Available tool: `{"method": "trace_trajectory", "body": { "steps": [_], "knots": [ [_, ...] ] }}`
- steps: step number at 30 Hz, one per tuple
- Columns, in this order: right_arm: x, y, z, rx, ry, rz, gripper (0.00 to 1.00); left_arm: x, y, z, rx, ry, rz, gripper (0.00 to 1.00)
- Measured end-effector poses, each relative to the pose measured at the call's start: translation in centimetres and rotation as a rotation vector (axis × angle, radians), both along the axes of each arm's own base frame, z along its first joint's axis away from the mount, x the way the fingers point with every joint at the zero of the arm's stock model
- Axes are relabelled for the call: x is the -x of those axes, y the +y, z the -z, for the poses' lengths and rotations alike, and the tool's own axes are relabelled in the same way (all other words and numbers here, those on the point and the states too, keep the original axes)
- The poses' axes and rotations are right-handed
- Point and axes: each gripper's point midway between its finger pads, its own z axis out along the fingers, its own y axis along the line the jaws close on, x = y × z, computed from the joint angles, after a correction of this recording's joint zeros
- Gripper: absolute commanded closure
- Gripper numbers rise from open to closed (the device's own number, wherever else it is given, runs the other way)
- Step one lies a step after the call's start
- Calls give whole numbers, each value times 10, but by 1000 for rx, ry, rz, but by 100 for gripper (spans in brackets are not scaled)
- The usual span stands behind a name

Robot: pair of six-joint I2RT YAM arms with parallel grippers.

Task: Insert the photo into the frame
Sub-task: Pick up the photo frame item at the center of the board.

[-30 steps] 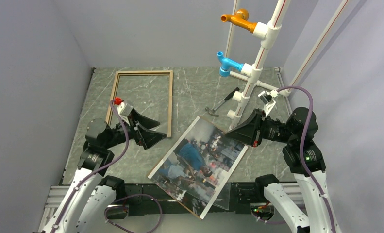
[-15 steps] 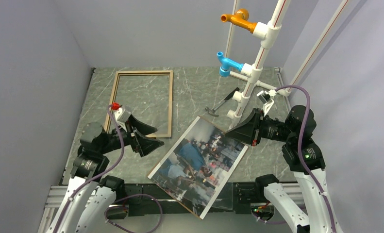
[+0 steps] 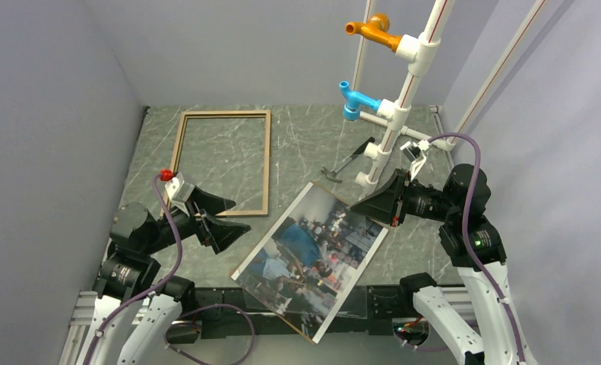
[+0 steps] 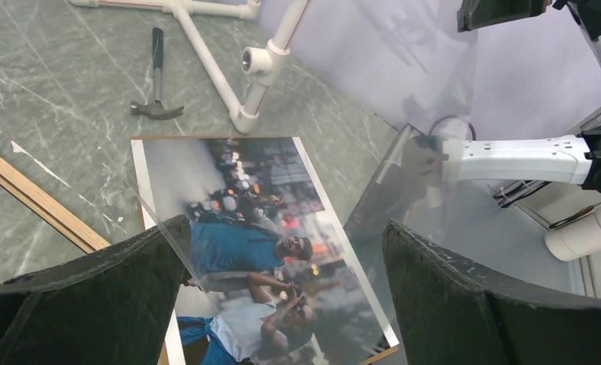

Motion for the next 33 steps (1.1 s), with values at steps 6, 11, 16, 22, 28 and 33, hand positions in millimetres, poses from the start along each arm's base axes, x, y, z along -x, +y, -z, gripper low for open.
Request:
{"method": "trace_trajectory", "body": {
  "steps": [6, 11, 16, 22, 28, 33],
  "knots": [
    [-6, -1, 4, 4, 12, 28, 100, 2, -1, 1, -1, 5, 12, 13],
    [-12, -2, 6, 7, 11, 61, 100, 5, -1, 1, -1, 5, 27, 22],
    [-19, -3, 12, 12, 22, 89, 100, 15, -6, 0, 2, 8, 96, 36],
    [-25, -2, 18, 19, 40, 98, 100, 29, -11, -4, 12, -9, 185, 42],
    [-26, -2, 22, 22, 45, 97, 100, 34, -11, -7, 9, -13, 203, 45],
    [-26, -2, 24, 20, 42, 96, 100, 36, -9, -11, 1, -17, 189, 48]
  ]
}}
